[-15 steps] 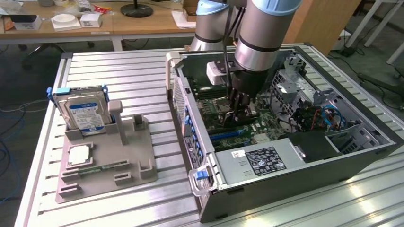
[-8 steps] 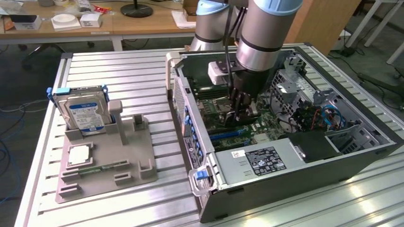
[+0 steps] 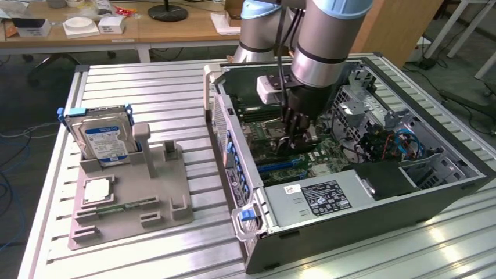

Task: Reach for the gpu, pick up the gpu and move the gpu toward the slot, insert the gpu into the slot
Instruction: 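Insert the gpu into the slot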

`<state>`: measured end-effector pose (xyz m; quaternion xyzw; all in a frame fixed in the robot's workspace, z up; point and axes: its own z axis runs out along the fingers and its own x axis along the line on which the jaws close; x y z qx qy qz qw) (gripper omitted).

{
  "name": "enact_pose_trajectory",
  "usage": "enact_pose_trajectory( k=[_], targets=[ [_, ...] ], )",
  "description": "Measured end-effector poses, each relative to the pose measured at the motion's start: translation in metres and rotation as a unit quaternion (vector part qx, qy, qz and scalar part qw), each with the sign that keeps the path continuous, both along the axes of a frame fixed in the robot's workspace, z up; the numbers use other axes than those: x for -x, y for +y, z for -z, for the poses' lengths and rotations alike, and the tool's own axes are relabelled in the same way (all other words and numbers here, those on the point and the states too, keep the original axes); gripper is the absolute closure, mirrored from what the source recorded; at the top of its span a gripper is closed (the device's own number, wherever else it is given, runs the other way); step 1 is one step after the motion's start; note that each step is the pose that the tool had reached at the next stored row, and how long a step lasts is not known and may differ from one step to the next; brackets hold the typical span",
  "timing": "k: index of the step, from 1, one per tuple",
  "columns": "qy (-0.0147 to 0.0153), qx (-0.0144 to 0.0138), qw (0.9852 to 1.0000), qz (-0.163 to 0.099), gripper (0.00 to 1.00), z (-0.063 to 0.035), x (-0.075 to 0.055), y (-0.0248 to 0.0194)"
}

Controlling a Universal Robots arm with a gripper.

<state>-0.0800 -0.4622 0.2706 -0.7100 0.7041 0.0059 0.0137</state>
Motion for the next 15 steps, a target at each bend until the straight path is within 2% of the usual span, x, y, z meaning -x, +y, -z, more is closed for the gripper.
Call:
enact_pose_trajectory(
  k=[6,15],
  targets=[
    [-0.0001,0.0000,1.0000,0.000,0.73,0.0003,-0.0013,0.0001],
    [-0.0001,0.0000,1.0000,0.000,0.73,0.0092,-0.0014,0.0001]
  ],
)
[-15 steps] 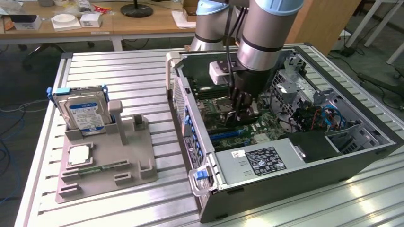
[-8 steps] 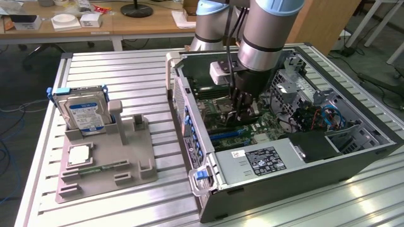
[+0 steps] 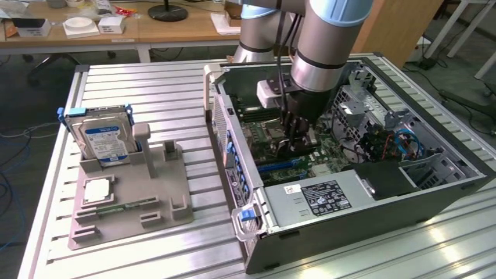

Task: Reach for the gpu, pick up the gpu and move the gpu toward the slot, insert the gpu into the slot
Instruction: 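Insert the gpu into the slot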

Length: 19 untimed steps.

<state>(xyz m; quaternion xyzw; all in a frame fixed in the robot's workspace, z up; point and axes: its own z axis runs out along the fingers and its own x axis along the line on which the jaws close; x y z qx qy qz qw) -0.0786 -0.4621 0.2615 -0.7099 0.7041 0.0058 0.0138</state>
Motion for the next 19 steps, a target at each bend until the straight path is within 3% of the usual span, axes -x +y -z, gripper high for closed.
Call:
enact_pose_trajectory(
  k=[19],
  targets=[
    [0.0000,0.0000,1.0000,0.000,0.73,0.0149,0.004,0.0000]
  ],
)
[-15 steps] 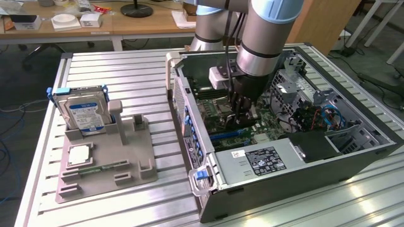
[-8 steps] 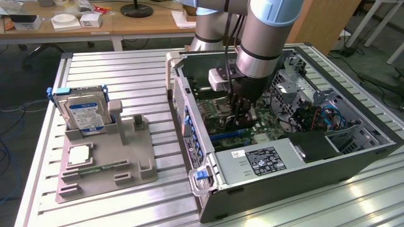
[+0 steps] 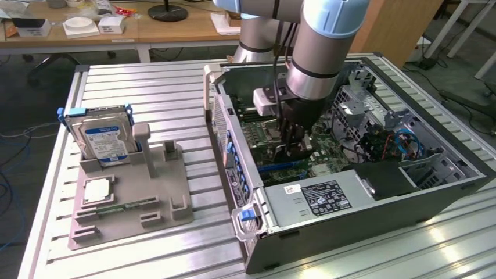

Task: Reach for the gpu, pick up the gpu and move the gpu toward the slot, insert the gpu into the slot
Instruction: 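Insert the gpu into the slot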

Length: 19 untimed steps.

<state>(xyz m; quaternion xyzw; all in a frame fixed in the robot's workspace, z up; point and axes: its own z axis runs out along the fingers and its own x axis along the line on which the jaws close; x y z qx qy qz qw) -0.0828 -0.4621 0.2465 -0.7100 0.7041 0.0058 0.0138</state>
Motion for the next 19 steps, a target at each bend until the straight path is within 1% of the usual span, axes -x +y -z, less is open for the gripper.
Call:
enact_pose_trajectory(
  k=[11,19],
  targets=[
    [0.0000,0.0000,1.0000,0.000,0.73,0.0055,0.0049,0.0000],
    [0.0000,0.0001,1.0000,0.000,0.73,0.0066,0.0063,0.0000]
  ],
)
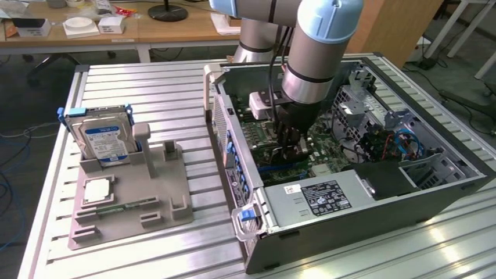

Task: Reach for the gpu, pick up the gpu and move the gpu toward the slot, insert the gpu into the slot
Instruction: 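Insert the gpu into the slot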

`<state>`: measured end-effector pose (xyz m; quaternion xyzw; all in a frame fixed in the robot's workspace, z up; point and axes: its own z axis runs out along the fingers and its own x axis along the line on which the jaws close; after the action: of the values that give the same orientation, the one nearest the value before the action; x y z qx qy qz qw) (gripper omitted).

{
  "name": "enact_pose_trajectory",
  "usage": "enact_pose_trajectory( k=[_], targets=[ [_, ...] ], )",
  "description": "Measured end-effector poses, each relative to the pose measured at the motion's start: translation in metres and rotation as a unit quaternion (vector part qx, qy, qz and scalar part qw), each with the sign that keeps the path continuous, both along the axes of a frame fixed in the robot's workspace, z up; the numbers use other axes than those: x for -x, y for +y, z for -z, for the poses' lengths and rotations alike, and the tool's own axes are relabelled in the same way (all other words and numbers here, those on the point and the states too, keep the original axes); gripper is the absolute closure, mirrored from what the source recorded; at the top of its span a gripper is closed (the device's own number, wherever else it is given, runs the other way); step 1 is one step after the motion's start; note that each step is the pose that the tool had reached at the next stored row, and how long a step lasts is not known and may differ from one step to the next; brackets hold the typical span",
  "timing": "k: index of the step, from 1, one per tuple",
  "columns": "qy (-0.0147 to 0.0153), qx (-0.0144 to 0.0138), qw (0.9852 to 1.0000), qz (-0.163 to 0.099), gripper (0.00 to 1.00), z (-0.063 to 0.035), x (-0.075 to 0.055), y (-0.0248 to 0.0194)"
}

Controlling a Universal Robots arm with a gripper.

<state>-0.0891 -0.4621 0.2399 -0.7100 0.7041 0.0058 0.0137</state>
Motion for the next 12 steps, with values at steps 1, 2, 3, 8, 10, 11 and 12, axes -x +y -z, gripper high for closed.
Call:
enact_pose_trajectory(
  k=[1,2,3,8,10,11,12],
  targets=[
    [0.0000,0.0000,1.0000,0.000,0.73,0.0000,0.0000,0.0000],
    [0.0000,0.0000,1.0000,0.000,0.73,0.0000,0.0000,0.0000],
    [-0.0001,-0.0001,1.0000,0.000,0.73,0.0003,0.0000,0.0000],
    [0.0000,0.0000,1.0000,0.000,0.73,0.0012,0.0000,0.0000],
    [0.0000,0.0000,1.0000,0.000,0.73,0.0013,0.0000,0.0000],
    [0.0000,0.0000,1.0000,0.000,0.73,0.0013,0.0000,0.0000],
    [0.0000,0.0000,1.0000,0.000,0.73,0.0013,0.0000,0.0000]
  ],
)
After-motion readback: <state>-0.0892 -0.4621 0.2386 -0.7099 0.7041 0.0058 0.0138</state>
